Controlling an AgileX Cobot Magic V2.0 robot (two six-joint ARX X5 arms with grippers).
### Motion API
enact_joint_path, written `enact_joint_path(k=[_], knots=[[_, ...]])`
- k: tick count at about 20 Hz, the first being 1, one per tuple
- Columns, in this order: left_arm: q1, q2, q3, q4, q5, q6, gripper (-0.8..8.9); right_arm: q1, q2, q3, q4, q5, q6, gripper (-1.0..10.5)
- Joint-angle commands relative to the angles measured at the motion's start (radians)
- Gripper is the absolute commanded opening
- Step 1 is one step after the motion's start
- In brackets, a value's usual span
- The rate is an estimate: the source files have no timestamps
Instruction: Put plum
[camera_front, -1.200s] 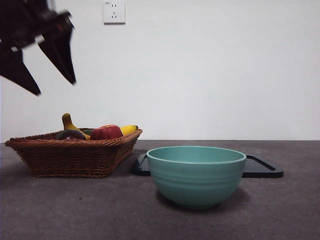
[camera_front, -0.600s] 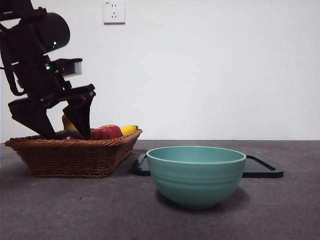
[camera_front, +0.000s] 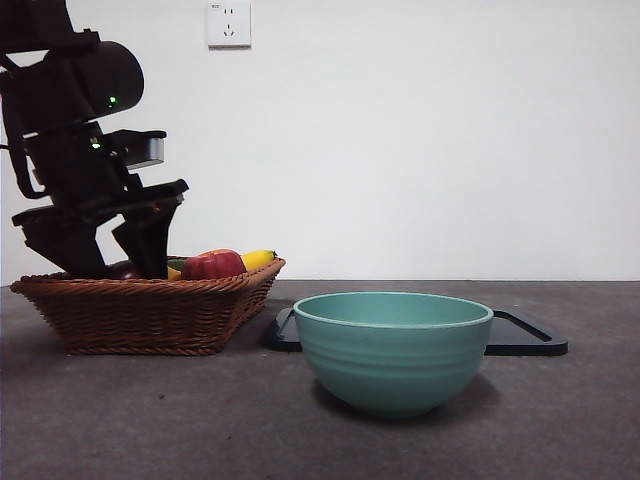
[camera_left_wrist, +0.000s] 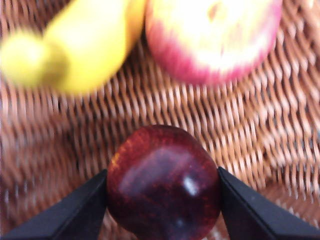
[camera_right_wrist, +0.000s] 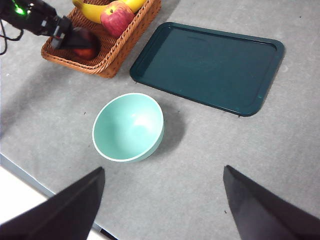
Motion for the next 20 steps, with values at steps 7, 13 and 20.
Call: enact_joint_path(k=[7, 13, 20], knots=[[-0.257, -0.325, 0.059, -0.108, 0.072, -0.003, 2.7, 0.004, 0.004, 0.019, 0.009, -0.002, 0.001, 3.8], [-0.51, -0.212, 0.059, -0.055, 0.071, 0.001, 2.7, 0.004, 0.004, 0.019, 0.009, -0.002, 0.0, 3.8], [-0.58, -0.011, 0.059, 0.042, 0.068, 0.018, 2.7, 0.004, 0.004, 0.019, 0.009, -0.002, 0.0, 3.8]])
